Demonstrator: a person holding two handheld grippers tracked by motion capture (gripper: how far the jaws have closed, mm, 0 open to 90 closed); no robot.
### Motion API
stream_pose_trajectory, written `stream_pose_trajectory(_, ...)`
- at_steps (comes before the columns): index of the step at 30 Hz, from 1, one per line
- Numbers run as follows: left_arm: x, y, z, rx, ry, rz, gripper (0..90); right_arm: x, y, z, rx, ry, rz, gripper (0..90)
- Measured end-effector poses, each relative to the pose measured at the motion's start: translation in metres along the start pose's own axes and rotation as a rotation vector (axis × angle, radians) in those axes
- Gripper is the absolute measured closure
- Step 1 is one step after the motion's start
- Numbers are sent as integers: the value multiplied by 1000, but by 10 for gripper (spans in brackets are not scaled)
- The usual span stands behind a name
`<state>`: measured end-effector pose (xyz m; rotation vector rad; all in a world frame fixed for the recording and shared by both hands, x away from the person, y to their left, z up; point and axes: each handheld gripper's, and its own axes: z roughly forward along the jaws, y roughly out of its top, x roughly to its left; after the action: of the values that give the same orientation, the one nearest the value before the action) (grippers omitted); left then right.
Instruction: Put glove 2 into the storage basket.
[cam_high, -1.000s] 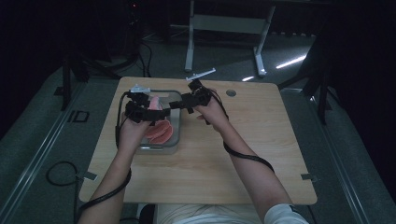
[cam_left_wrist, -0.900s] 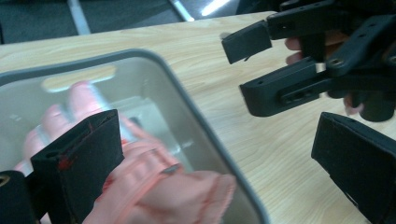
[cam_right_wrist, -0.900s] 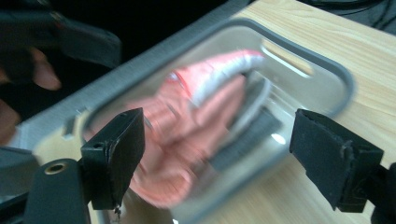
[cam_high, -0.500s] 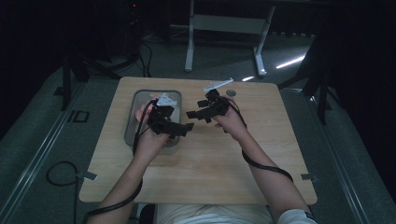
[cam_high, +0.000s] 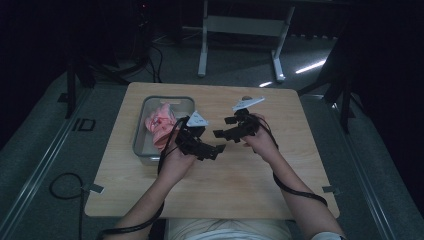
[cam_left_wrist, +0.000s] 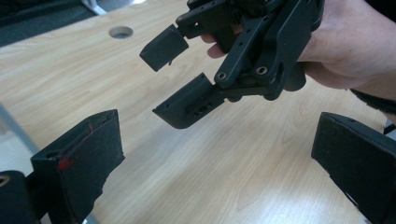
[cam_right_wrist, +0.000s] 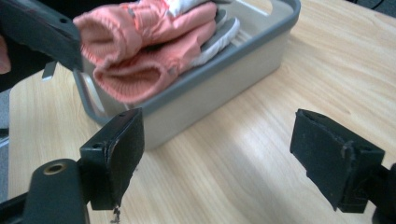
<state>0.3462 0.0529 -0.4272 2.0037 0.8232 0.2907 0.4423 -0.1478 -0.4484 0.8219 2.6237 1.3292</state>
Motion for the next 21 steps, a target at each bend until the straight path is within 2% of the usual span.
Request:
stream_pose_trajectory(2,-3,-2,4,-5,-5,11,16,0,-7,-3,10,-5,-12,174)
stream_pose_trajectory(4,-4,-4,7,-10,-32,9,16,-1,-13,-6,2,-1,5,174)
stream_pose_trajectory(6,-5,-5,9,-12,-40,8,16,-1,-15,-8,-1,-3,3,174)
stream_pose_trajectory(7,-9,-7,14,1,-31,33,16,-2,-18,-9,-1,-7,5,174)
stream_pose_trajectory(9,-13,-10,17,5,-42,50,16,-4,-26,-12,1,-14,11,174)
stream_pose_trajectory(13,-17,-17,26,19,-77,39,16,-8,-37,-17,-14,-29,15,174)
stream_pose_trajectory(15,-19,-21,30,15,-77,38,16,-9,-44,-17,-7,-36,14,174)
stream_pose_trajectory(17,-21,-25,34,1,-104,24,16,-10,-50,-18,3,-39,20,174)
stream_pose_trajectory(19,-24,-28,38,11,-114,38,16,-12,-57,-19,3,-56,21,174)
stream_pose_trajectory(21,-25,-33,42,22,-122,43,16,-12,-63,-19,10,-52,29,174)
